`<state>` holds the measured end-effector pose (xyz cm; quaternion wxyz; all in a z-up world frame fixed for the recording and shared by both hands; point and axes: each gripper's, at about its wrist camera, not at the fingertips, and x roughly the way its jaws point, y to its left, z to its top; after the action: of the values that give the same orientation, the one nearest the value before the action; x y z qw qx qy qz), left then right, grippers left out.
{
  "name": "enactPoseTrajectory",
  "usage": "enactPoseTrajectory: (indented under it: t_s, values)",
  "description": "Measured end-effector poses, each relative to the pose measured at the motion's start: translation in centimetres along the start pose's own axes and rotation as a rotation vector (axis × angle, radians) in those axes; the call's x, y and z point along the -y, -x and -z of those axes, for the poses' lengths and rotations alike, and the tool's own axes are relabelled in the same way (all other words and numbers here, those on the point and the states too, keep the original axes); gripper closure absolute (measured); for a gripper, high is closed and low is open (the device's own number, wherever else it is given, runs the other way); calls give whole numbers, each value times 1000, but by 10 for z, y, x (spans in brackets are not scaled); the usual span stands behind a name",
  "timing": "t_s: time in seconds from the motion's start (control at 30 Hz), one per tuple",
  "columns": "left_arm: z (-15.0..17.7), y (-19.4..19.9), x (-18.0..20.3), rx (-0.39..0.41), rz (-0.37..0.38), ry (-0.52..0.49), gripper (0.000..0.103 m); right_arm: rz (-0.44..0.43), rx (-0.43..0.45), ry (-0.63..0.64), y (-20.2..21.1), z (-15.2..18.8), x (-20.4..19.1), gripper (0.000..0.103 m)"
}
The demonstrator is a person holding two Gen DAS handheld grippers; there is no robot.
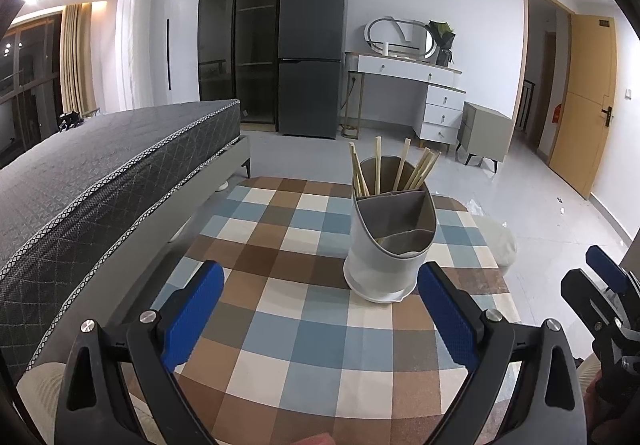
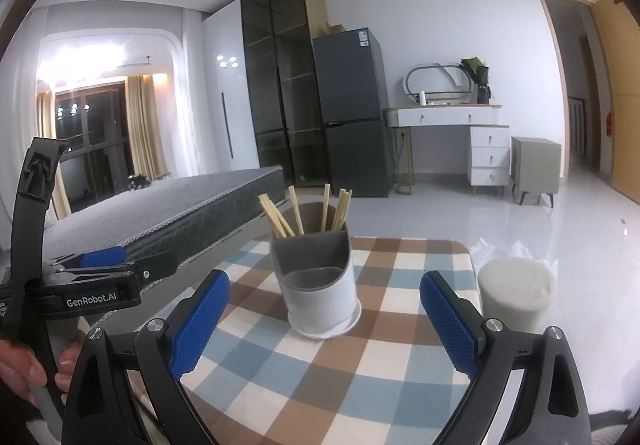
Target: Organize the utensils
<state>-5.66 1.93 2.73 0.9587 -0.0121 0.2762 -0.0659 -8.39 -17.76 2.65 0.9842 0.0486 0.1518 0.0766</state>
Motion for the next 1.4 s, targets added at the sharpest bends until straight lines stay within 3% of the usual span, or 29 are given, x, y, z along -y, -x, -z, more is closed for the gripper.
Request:
enactPoseTrajectory:
  t_s: [1.4]
  values:
    - [0,-3,3,-26,8,-7,8,9,-4,7,0,0,-1,6]
